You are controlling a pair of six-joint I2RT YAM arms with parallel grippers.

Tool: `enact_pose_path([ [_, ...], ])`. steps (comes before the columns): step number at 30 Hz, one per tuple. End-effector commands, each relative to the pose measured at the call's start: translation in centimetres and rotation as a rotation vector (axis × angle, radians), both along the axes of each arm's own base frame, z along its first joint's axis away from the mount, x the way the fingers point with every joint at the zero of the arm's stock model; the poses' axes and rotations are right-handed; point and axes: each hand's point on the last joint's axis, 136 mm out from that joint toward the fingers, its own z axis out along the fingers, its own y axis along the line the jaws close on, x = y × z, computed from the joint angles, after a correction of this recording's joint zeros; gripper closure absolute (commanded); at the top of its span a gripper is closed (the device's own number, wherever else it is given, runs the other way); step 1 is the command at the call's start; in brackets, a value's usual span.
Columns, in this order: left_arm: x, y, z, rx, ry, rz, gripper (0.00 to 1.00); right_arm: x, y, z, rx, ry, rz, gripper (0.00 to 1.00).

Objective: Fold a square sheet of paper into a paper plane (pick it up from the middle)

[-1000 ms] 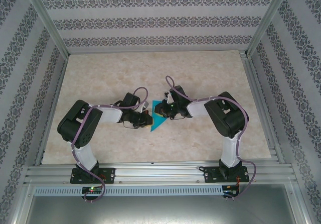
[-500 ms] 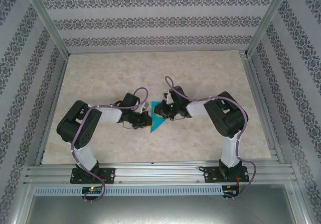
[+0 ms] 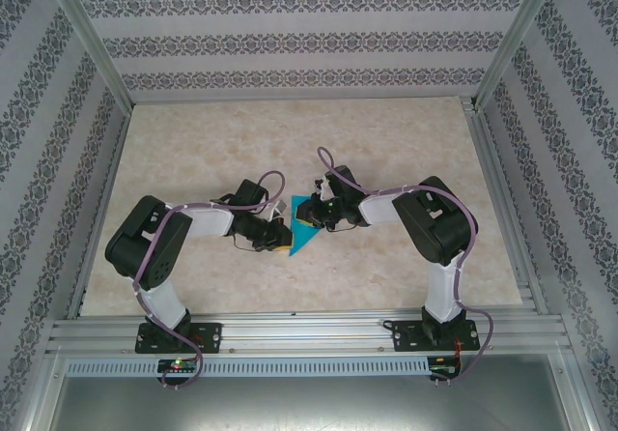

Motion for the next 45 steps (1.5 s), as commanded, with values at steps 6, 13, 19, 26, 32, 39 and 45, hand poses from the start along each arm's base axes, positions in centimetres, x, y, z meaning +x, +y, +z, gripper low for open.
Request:
enact_pose_path([
  [6, -1.6, 0.5, 0.1, -0.003, 0.052, -0.031, 0.94, -0.9, -1.7, -4.0, -0.122, 0.069, -0.024, 0.83],
  [13, -3.0, 0.9, -1.2, 0.024, 0.123, -0.067, 0.98, -1.1, -1.7, -4.6, -0.133, 0.082, -0.023, 0.83],
  [19, -4.8, 1.4, -2.4, 0.037, 0.204, -0.098, 0.98, -1.2, -1.8, -4.9, -0.141, 0.089, -0.025, 0.83],
  [26, -5.9, 1.8, -2.7, 0.053, 0.244, -0.129, 0.94, -1.4, -2.0, -5.1, -0.157, 0.094, -0.025, 0.83],
  [32, -5.9, 1.9, -2.4, 0.061, 0.245, -0.121, 0.88, -1.4, -2.2, -5.3, -0.163, 0.097, -0.023, 0.83],
  [39, -6.1, 2.1, -2.7, 0.075, 0.254, -0.114, 0.88, -1.4, -2.2, -5.4, -0.167, 0.097, -0.027, 0.83],
  [45, -6.4, 2.4, -2.6, 0.101, 0.268, -0.122, 0.87, -1.6, -2.2, -5.5, -0.17, 0.101, -0.026, 0.84],
])
